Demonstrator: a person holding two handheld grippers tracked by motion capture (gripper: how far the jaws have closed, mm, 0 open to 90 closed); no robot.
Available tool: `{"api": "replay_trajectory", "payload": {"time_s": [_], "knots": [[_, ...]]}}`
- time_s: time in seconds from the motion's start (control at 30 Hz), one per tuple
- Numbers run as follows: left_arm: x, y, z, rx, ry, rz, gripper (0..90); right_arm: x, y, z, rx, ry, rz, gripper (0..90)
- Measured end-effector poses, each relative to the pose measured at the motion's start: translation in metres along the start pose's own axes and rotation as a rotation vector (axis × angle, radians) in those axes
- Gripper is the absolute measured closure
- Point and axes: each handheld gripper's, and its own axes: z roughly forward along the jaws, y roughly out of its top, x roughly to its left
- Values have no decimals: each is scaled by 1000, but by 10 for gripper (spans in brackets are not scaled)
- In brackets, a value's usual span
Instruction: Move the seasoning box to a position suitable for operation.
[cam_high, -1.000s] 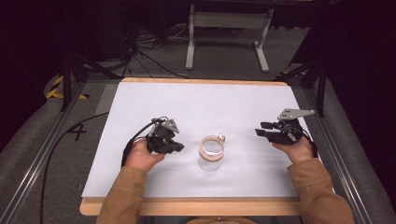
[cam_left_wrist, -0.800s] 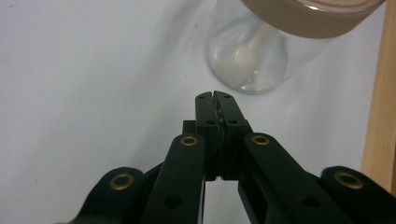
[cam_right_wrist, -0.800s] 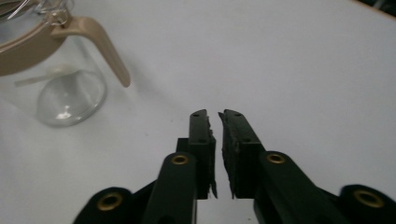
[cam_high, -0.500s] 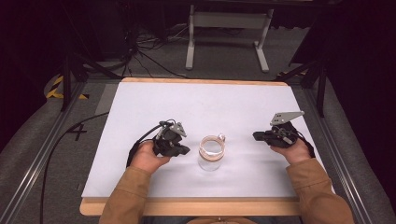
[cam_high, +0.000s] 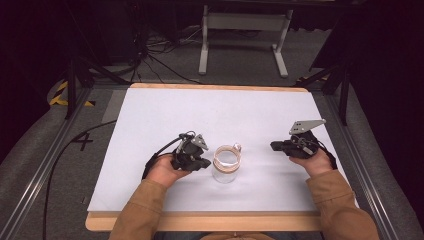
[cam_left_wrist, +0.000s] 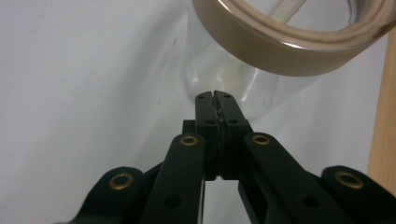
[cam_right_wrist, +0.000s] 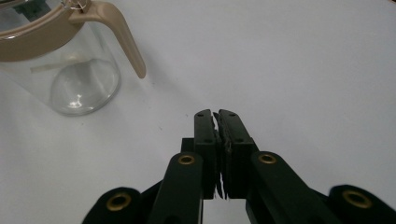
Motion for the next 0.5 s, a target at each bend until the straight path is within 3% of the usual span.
{"api": "replay_trajectory", "payload": {"time_s": [0.5], "knots": [[-3,4,4,10,-28,-13,892,2,0,1,3,9,-1,866]]}}
